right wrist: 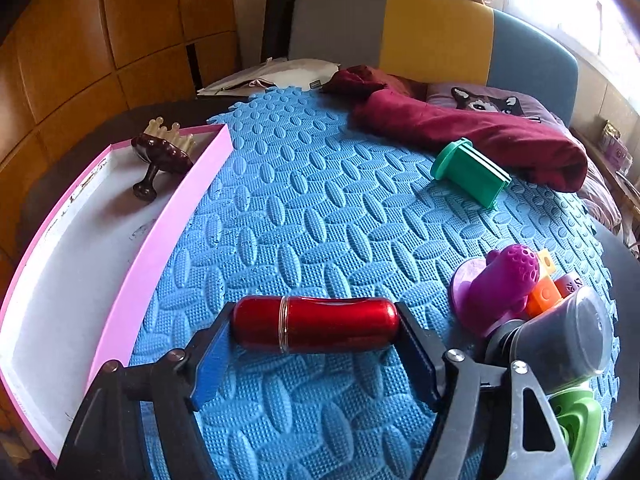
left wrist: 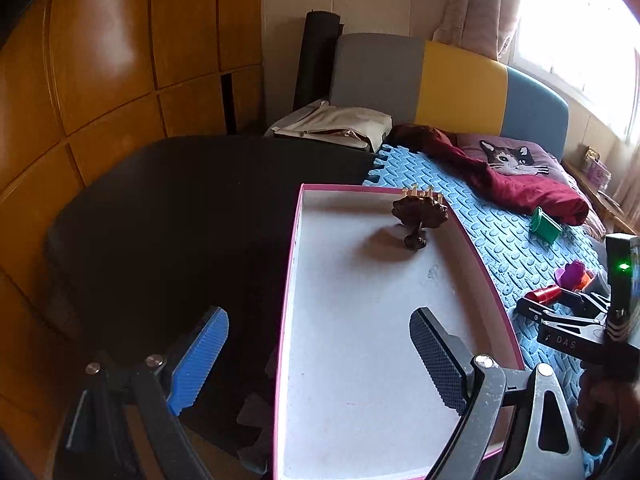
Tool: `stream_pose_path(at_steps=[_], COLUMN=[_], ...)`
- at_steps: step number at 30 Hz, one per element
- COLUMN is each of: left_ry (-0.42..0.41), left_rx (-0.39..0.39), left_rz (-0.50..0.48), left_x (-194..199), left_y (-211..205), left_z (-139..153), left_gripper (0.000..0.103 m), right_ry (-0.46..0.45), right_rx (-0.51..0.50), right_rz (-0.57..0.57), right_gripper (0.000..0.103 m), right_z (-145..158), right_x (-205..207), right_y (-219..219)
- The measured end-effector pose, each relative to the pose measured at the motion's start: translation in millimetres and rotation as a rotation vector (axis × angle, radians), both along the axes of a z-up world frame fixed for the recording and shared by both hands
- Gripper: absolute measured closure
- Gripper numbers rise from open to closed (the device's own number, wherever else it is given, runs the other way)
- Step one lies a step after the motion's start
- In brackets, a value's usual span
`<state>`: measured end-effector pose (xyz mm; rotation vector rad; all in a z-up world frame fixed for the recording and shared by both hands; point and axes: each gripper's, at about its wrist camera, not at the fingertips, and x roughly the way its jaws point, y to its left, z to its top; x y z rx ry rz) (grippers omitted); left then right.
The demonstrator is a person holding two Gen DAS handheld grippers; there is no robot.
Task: Organize rigid objects
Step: 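Carry the red cylinder with the right gripper toward the white tray, then lower the red cylinder into the tray and open the right gripper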
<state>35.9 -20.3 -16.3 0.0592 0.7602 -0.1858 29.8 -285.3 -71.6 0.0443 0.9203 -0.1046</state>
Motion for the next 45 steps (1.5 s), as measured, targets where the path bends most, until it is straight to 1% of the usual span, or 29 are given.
stream_pose_path(at_steps=[9, 14, 16, 18, 21, 23, 27, 32, 40, 43, 45], left_ry=[-0.017, -0.007, 0.000, 0.001, 0.007, 0.014, 0.027, 0.022, 0.027, 0.026, 0.026], left_rx=[0.014, 0.023, 0.018, 0.012, 0.005, -0.002, -0.017, -0.020, -0.030, -0.032, -0.032], left_rz=[0.008, 0.016, 0.023, 0.026, 0.030, 0.036, 0.052, 0.064, 0.088, 0.086, 0.083], left_x=[-5.0, -4.1, -2.8, -2.2, -0.3, 1.4, 5.2, 6.9, 9.9, 10.2, 10.0], left_y=[3.6, 7.0, 9.1, 11.2, 13.9, 16.4, 23.4, 31.6, 41.1, 41.1, 40.8], left_z=[3.0, 0.3, -0.6, -0.7, -2.3, -4.2, -7.6, -7.7, -7.8, -7.4, -7.7], left_gripper=[0.010, 0.010, 0.010, 0.010, 0.010, 0.010, 0.010, 0.010, 0.010, 0.010, 0.010], right_ry=[-0.001, -0.005, -0.006, -0.010, -0.036, -0.070, -0.123, -0.145, -0.092, -0.049, 0.017], right_rx=[-0.005, 0.002, 0.010, 0.042, 0.080, 0.096, 0.083, 0.089, 0.080, 0.075, 0.093], right_rz=[-0.017, -0.036, -0.042, -0.046, -0.047, -0.026, 0.038, 0.146, 0.276, 0.293, 0.300], right_gripper=[0.027, 0.027, 0.027, 0.027, 0.027, 0.027, 0.027, 0.027, 0.027, 0.027, 0.027], right_z=[-0.2, 0.3, 1.3, 3.3, 13.1, 26.3, 48.2, 59.9, 55.0, 46.6, 34.5], right_x=[-2.3, -4.4, -4.6, -4.7, -6.0, -7.1, -6.2, 2.4, 32.1, 54.0, 70.6], right_y=[2.0, 1.6, 1.4, 1.2, 4.6, 12.0, 34.9, 68.5, 113.1, 120.1, 122.7])
